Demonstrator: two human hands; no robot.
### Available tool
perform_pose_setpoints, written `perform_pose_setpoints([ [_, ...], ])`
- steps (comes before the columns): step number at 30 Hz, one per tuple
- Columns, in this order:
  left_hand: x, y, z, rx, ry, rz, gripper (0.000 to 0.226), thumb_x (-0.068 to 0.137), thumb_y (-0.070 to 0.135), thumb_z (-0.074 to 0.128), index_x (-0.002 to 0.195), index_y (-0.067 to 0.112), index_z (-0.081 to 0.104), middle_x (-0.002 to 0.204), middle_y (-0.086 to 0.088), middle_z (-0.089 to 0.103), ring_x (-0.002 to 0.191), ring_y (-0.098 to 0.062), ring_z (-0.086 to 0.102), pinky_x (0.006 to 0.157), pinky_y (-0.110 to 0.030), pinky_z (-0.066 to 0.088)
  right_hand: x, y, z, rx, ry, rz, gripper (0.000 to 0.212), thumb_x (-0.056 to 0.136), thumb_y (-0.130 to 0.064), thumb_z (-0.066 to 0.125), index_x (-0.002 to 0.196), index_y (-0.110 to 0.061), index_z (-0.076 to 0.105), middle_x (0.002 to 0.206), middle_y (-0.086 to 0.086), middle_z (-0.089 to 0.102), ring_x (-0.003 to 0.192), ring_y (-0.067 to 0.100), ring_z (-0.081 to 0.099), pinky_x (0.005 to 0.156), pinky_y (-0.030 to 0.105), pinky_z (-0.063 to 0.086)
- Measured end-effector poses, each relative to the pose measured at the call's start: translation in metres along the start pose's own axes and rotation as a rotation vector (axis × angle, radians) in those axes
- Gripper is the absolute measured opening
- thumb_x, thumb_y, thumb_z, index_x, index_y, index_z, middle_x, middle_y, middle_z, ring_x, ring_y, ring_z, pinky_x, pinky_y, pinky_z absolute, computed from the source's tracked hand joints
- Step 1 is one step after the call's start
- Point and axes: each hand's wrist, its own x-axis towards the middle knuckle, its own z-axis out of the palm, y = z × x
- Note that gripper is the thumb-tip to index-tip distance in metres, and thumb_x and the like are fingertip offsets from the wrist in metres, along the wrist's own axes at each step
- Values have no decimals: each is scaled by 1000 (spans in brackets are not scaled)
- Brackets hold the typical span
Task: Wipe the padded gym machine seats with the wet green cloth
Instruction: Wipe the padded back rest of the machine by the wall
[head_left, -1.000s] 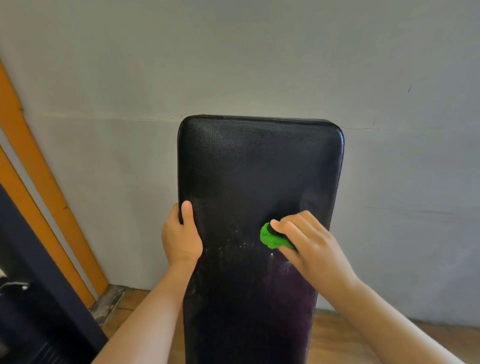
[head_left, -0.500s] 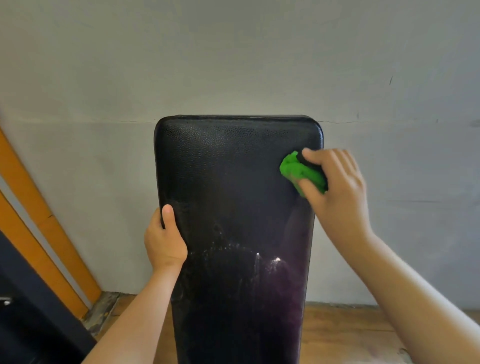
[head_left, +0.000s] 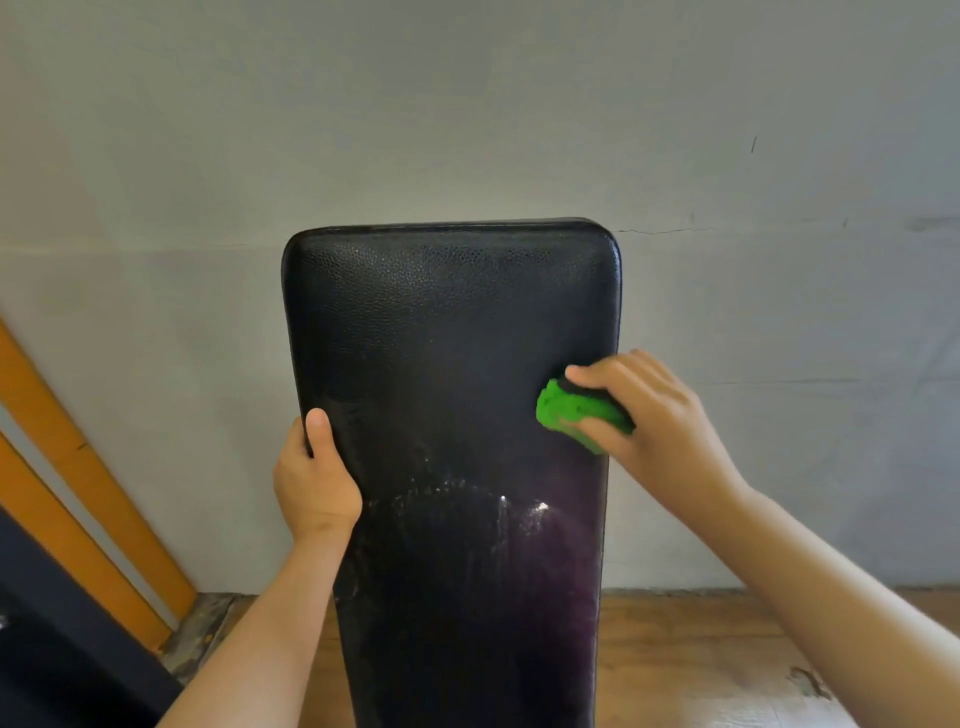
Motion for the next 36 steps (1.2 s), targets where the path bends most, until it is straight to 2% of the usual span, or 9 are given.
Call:
perform_pose_setpoints([
  [6,-2,3,1,5,9,5,42,104,39,27,75,17,47,72,2,47,71,-14,47,64,-27,38,30,1,-8,-33,218,79,32,81,-13,75,110,-2,65,96,7,64,91,21,52,81,23,41],
  [8,-2,4,0,9,6,1,42,104,40,27,70,22,43,70,2,46,71,-15,46,63,-26,37,21,-3,-2,-1,264,137,33,80,-8,75,110,-2,64,97,3,61,92,20,52,80,24,42],
  [11,-3,4,0,6,2,-18,42,104,40,27,75,17,46,74,-1,48,72,-14,46,64,-26,38,-4,-10,10,77,328,258,31,82,-11,73,110,-4,64,99,-8,54,93,14,51,80,16,40],
  [18,-3,2,0,7,12,20,43,105,39,27,73,16,42,70,0,45,67,-13,43,63,-26,36,-87,-18,31,65,105,340,33,79,-12,76,110,-7,65,102,-1,60,94,21,55,81,24,44],
  [21,-3,0,0,4,13,28,42,104,41,27,77,13,43,75,-3,45,74,-18,44,69,-31,36,-105,-22,33,86,59,455,37,76,-9,80,109,-13,63,100,-7,59,94,14,55,79,17,43],
  [25,-4,3,0,-10,23,12,39,103,38,28,71,19,39,69,1,41,73,-18,41,70,-34,34,-79,-26,20,207,102,543,29,78,-26,75,104,-21,65,97,-14,61,91,4,57,77,10,45],
  [29,-5,5,0,-23,17,-10,40,101,40,28,65,25,37,68,1,40,72,-17,40,70,-36,35,-27,-23,2,261,225,557,25,80,-18,78,102,-20,65,94,-7,65,85,3,58,72,8,41],
  [33,-6,6,-1,-32,-4,-12,41,102,42,28,66,25,38,68,1,41,72,-17,42,71,-34,37,1,-21,-4,273,383,558,23,81,-16,77,101,-15,65,97,-3,67,90,10,61,76,15,45],
  [36,-5,6,0,-32,6,-40,42,102,42,28,65,25,39,68,2,41,69,-14,42,71,-34,37,-18,-27,8,277,387,607,23,82,-19,76,100,-18,62,100,-3,66,96,14,62,80,26,50],
])
